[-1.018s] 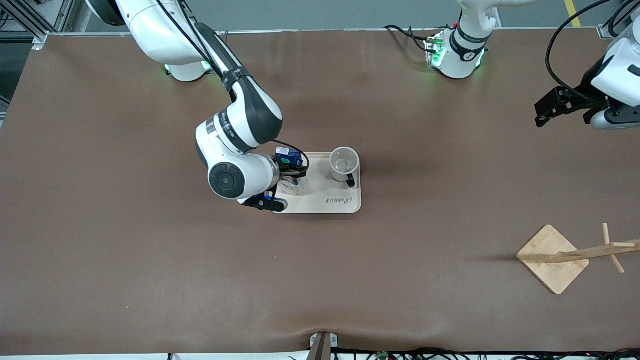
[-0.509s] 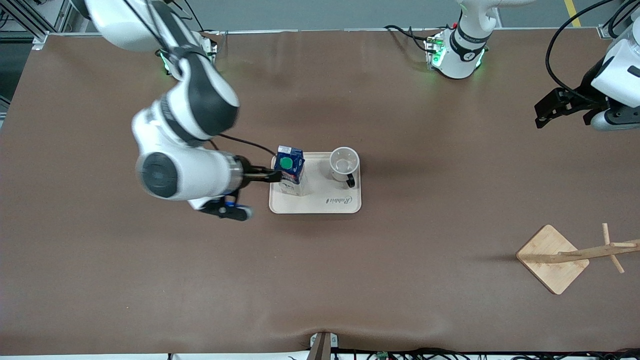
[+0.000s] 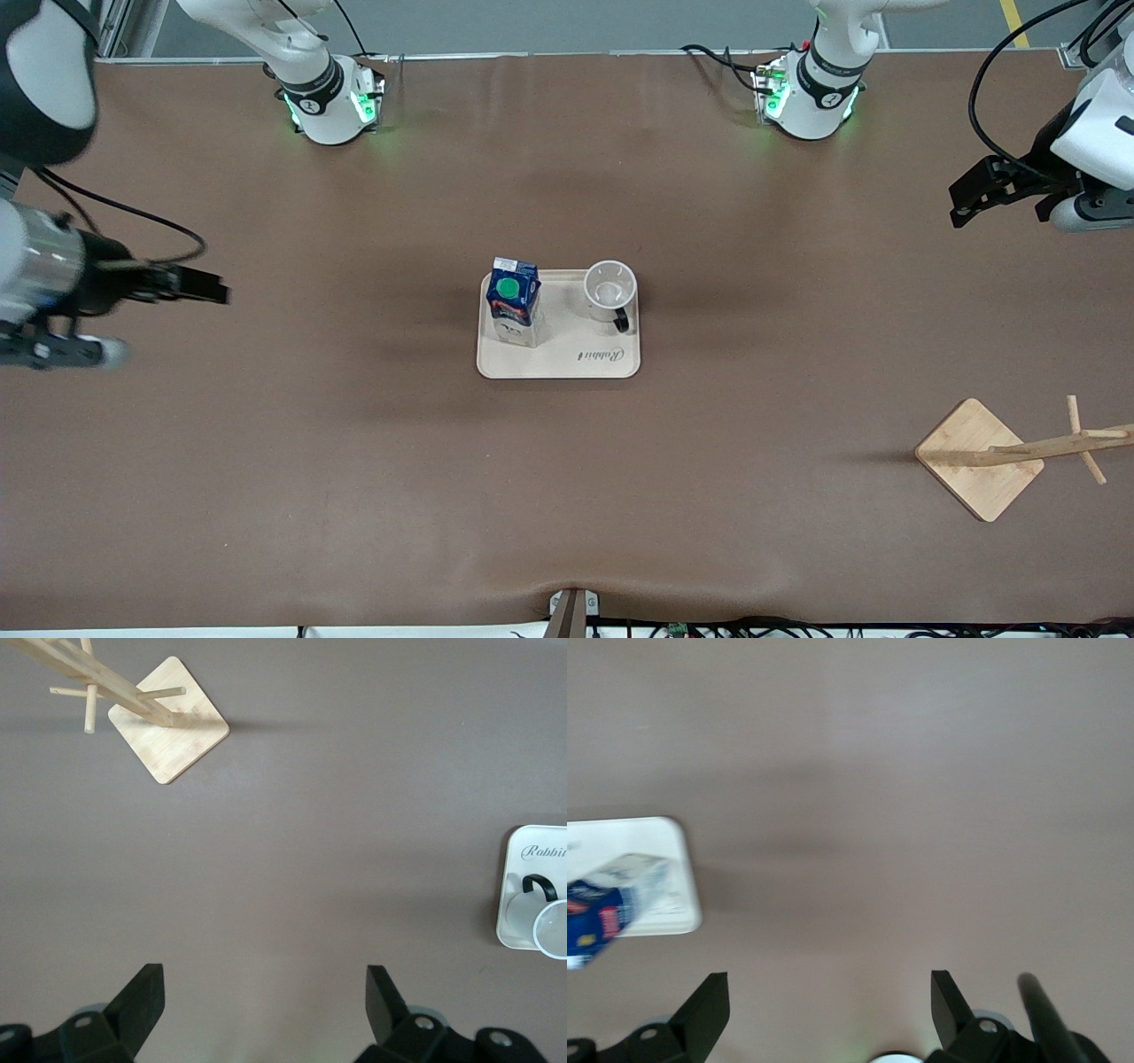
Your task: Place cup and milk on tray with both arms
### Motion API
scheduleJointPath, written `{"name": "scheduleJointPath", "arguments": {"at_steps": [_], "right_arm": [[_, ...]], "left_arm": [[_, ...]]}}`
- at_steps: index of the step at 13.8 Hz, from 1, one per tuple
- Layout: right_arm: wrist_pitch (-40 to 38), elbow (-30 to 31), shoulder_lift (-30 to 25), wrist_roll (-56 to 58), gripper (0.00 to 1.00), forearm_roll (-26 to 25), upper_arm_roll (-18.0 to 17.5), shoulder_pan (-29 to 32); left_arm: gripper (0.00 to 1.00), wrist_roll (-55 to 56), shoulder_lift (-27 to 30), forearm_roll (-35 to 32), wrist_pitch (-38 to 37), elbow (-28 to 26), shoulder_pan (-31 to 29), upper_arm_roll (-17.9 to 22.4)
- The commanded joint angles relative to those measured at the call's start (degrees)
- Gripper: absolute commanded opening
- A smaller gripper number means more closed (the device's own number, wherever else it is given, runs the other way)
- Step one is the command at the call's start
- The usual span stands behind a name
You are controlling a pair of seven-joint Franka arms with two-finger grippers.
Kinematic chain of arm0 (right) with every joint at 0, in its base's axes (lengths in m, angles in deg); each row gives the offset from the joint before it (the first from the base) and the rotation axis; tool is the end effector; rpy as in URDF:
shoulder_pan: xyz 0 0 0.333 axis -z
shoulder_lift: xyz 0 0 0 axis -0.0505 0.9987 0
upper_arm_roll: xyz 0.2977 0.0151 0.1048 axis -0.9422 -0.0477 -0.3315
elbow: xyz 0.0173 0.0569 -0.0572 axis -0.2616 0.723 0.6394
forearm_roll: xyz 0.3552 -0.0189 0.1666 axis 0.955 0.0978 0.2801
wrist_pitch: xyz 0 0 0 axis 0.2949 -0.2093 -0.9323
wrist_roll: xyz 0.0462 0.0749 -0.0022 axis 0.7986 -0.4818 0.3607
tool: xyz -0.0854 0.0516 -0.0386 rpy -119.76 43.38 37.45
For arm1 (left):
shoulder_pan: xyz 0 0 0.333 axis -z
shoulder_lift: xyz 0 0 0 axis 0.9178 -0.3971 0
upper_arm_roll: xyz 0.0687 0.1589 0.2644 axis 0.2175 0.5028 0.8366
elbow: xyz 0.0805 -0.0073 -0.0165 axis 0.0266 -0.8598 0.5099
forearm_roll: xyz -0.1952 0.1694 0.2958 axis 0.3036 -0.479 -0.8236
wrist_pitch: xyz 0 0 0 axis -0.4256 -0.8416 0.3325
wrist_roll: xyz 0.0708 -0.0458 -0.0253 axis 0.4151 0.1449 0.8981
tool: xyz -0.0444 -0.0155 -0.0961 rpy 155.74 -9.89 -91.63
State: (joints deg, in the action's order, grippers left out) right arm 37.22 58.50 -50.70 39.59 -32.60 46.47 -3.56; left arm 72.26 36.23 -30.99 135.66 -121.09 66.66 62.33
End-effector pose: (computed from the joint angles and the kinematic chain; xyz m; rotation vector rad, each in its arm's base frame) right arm 0.6219 0.0419 0.6127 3.1232 -0.0854 -0.2762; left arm 0.5334 -0.0548 0.6444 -3.0879 -0.0595 -0.0349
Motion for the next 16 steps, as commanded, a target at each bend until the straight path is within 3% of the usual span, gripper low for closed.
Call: {"name": "scheduleJointPath", "arguments": {"at_steps": [1,4,6,10,14,16], "right_arm": [[1.69,10.23,-8.05,3.11,1.0,-3.95,-0.99,3.2],[8.26,22.62,-18.85,5.49,1.0,-8.07,-1.16,3.47],[12.93,29.05,-23.09,12.49,1.0,-8.44,-0.82,4.08],[14.09,29.6,-22.84,18.07,1.0,-7.3,-0.9,6.64],[13.13,25.47,-21.78,17.54,1.0,-6.77,-0.99,6.64],[12.24,27.39,-22.74,17.54,1.0,-0.91,-0.73,7.25]], "left_arm": [[1.0,0.13,0.77,0.75,0.46,-0.39,-0.23,-0.03],[1.0,0.13,0.95,0.75,0.46,-0.39,-0.32,-0.03],[1.0,0.13,1.12,0.75,0.37,-0.39,-0.32,-0.03],[1.0,-0.74,1.21,0.66,0.11,-0.3,-0.41,0.15],[1.0,-0.57,0.6,0.14,-0.07,1.71,-0.41,0.24],[1.0,-0.74,0.6,0.05,-0.07,1.9,-0.41,0.5]]}}
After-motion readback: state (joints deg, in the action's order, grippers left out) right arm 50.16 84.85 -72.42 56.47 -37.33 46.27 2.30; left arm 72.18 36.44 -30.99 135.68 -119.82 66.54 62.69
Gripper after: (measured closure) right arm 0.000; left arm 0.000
